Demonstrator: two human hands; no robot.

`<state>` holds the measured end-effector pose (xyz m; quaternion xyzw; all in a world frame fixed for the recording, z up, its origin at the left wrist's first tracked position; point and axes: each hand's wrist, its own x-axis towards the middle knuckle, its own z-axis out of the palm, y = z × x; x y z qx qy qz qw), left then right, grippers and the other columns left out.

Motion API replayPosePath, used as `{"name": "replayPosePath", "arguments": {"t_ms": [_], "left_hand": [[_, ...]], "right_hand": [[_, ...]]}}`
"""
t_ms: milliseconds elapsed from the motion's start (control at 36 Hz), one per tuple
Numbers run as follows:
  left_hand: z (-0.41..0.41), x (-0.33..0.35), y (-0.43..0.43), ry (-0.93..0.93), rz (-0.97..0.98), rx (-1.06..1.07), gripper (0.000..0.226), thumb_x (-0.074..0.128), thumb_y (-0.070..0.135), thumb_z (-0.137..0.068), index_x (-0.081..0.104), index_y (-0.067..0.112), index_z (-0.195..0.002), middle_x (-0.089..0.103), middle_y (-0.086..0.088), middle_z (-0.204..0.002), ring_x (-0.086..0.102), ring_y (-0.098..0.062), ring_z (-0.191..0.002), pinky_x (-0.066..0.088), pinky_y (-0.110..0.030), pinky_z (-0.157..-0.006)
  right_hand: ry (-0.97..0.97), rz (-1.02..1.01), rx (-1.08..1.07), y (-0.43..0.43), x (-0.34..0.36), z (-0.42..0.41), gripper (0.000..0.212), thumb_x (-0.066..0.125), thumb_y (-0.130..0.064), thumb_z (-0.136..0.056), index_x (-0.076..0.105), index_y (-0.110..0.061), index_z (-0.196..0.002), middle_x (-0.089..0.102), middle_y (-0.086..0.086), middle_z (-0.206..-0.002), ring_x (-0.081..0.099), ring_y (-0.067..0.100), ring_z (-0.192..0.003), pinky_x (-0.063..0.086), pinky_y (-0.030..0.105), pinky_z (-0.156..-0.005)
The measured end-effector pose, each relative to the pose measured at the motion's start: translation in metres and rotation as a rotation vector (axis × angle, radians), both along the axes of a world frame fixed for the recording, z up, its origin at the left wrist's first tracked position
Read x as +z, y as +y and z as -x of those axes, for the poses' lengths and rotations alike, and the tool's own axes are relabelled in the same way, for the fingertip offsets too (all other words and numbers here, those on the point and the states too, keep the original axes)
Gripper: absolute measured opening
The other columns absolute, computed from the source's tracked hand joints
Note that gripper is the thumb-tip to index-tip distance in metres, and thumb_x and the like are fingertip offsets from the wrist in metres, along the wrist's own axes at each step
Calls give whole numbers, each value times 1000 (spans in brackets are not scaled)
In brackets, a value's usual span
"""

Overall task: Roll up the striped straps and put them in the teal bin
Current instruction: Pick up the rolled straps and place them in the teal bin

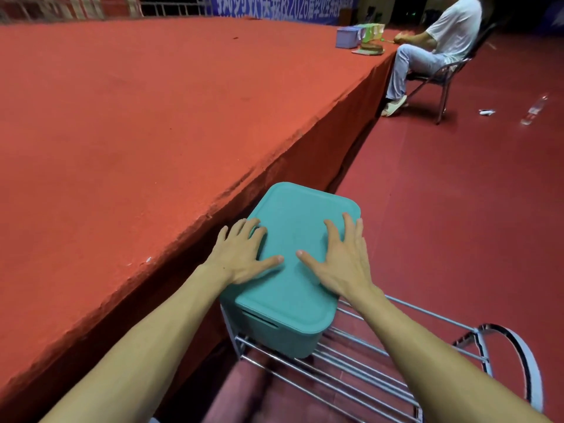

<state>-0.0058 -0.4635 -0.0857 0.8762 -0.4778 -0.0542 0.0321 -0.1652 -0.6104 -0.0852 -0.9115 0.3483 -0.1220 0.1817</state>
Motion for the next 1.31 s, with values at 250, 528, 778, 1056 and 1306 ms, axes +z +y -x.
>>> {"name": "replayPosePath", "arguments": {"t_ms": [250,528,778,1056,1306], "left_hand": [[-15,-12,-43,14,-12,58,113,4,88,-67,9,20,-157,-2,3,-166,-9,-16,-152,2,-46,-123],[-16,-18,-49,-84,24,62,113,-3,83,-67,13,15,-157,9,4,-165,-3,-13,-152,12,-32,-120],[-15,-23,-48,-85,-4,70,112,1,83,-68,10,16,-157,5,3,-166,-5,-13,-152,10,-33,-120],[-15,-23,-45,-92,1,53,109,3,81,-70,2,16,-158,-1,4,-166,-8,-13,-152,9,-34,-121],[-18,-23,-44,-76,-4,60,104,16,81,-79,4,15,-157,2,3,-166,-6,-13,-152,9,-34,-123]], "right_hand": [[170,73,12,-54,-14,-33,91,40,-75,-86,15,-22,-156,-5,10,-165,-14,29,-150,2,50,-122],[315,56,13,-59,-24,-42,100,24,-84,-81,5,-23,-158,-6,11,-165,-11,31,-151,0,52,-121],[219,84,162,-63,-11,-103,79,30,-71,-92,11,-28,-156,-4,0,-165,-10,31,-151,-1,60,-117],[279,184,267,-62,-24,-146,66,16,-66,-96,7,-40,-155,-3,-5,-166,-7,24,-152,-6,62,-116],[298,202,257,-63,-26,-152,66,18,-68,-94,9,-42,-154,1,-7,-165,-2,25,-152,-3,61,-117]]}}
